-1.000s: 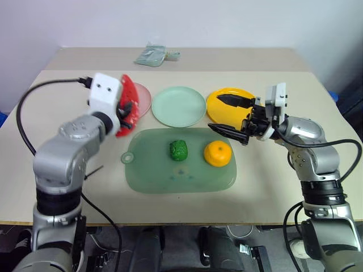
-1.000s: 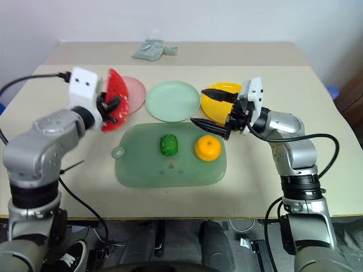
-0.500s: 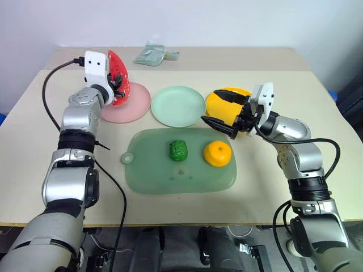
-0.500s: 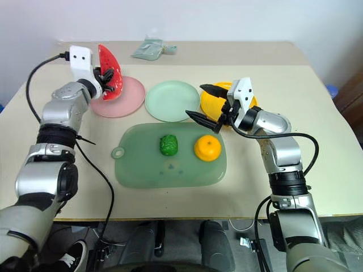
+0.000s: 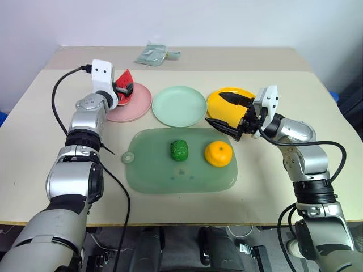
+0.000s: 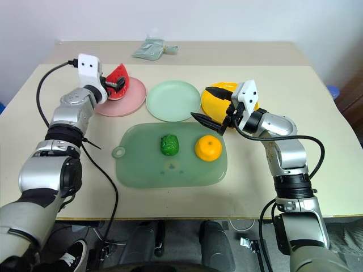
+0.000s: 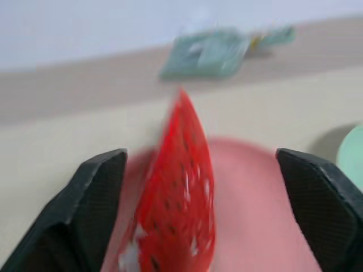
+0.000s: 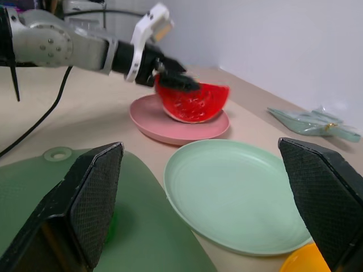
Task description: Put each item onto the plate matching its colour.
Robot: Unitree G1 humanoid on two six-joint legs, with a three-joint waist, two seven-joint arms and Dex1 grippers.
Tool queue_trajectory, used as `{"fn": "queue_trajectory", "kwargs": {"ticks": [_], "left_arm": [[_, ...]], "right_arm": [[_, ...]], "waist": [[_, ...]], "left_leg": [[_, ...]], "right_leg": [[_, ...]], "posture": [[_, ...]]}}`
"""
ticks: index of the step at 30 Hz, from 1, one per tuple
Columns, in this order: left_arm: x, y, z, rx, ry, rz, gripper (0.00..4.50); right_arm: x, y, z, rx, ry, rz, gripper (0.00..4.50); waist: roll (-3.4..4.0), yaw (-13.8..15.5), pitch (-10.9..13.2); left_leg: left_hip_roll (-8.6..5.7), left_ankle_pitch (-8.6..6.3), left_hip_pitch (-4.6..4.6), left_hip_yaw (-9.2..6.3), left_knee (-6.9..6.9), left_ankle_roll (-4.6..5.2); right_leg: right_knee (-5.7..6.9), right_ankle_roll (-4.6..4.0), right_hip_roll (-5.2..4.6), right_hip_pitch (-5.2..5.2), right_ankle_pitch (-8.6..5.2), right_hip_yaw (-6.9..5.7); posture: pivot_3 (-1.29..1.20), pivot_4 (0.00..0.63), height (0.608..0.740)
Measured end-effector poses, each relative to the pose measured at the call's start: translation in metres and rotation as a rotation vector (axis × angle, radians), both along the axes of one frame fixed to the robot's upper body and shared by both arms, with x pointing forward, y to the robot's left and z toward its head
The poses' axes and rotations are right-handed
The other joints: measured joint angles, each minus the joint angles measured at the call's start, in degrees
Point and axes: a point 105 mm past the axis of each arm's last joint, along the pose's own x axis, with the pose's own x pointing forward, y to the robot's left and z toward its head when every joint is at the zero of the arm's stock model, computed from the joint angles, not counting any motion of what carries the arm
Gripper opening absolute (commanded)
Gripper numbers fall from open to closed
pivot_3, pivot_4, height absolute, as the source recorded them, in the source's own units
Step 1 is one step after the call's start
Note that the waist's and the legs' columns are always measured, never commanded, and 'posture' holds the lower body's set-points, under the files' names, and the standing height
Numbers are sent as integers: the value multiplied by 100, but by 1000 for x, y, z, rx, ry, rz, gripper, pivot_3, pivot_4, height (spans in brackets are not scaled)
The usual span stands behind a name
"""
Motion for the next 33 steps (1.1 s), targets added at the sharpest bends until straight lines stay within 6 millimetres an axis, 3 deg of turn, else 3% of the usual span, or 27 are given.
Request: {"fn": "queue_trajectory", "kwargs": {"ticks": [3,6,12,15,21,28,31,33], "left_arm": [[-27,-24,37,-80,-85,-282,4408],[-62,-40,48,-57,-99,-524,4408],[-129,-78,-14,106,84,-986,4408],[-146,-88,-30,181,101,-1111,4408],[-143,-108,-75,330,118,-1163,4408],[-133,-121,-102,452,116,-1158,4408],[-132,-124,-117,495,138,-1160,3626],[-132,-130,-117,455,131,-1164,2771]], "right_arm": [[0,-2,1,-1,-2,1,4500],[-1,-4,2,-2,10,14,4500],[-9,-2,3,3,42,71,4500],[-12,-4,1,-4,57,89,4500],[-14,-10,-5,-21,72,69,4500],[-17,-11,-7,-28,70,59,4500],[-17,-14,-9,-33,73,43,4500],[-17,-17,-8,-30,67,29,4500]], "waist": [[1,-26,0],[3,-68,-1],[5,-113,-2],[5,-96,-2],[5,-80,-2],[5,-50,-2],[5,-25,-2],[5,-3,-2]], "left_leg": [[1,8,1,1,-2,-14],[2,6,7,1,-3,-10],[2,0,5,1,-1,1],[1,-1,6,1,0,2],[1,-3,6,2,2,5],[1,-4,6,2,3,8],[1,-5,5,3,4,9],[1,-5,5,4,6,9]], "right_leg": [[-1,0,0,0,0,2],[6,-1,1,0,0,6],[6,-2,0,0,-1,8],[5,-2,0,1,-1,8],[4,-2,1,1,-1,9],[4,-1,1,0,-1,9],[4,-2,1,0,-1,10],[4,-1,0,1,-1,10]], "posture": [[0,150,737],[0,150,737],[0,150,737],[0,150,737],[0,150,737],[0,150,737],[0,150,737],[0,150,737]]}}
